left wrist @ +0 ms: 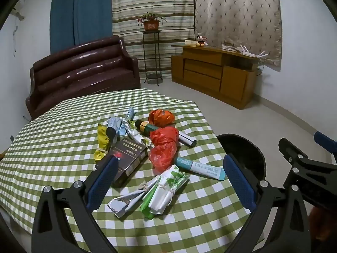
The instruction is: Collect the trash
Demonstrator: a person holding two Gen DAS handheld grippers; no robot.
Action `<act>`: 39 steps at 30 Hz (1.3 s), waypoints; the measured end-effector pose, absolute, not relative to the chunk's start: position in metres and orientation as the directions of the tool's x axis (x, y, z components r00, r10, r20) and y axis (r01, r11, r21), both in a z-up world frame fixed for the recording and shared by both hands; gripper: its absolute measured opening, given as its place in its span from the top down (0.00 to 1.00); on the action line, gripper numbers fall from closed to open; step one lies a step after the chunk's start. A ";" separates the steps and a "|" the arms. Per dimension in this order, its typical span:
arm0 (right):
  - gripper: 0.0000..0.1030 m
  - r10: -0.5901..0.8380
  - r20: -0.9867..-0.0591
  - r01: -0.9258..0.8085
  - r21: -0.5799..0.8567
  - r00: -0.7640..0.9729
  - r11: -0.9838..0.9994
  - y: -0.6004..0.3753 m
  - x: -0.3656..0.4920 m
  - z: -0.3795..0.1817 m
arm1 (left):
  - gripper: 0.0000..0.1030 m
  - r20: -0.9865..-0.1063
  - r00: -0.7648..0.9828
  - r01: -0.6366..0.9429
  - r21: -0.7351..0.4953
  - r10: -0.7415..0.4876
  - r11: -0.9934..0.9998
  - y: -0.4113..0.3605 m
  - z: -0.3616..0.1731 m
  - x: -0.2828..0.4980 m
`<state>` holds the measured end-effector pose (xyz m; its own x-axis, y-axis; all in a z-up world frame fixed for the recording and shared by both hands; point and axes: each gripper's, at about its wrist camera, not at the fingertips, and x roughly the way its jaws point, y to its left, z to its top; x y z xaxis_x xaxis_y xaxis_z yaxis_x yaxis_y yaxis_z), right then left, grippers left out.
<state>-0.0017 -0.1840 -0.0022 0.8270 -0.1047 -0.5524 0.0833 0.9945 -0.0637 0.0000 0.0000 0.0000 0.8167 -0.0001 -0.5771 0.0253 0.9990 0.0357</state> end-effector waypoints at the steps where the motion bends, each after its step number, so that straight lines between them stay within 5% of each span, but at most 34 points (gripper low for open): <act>1: 0.04 -0.105 -0.551 0.083 -0.064 0.828 0.994 -0.184 -0.002 -0.002 | 0.06 -0.580 0.815 0.023 0.023 -0.005 0.999 0.001 0.000 0.000; 39: 0.04 -0.101 -0.555 0.083 -0.058 0.826 0.995 -0.183 -0.001 -0.004 | 0.06 -0.594 0.804 0.012 0.020 0.003 1.000 0.001 -0.002 0.000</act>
<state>-0.0006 -0.1835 -0.0039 0.8260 -0.1008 -0.5545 0.0825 0.9949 -0.0579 0.0002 0.0010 -0.0018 0.8042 0.0028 -0.5943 0.0116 0.9997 0.0204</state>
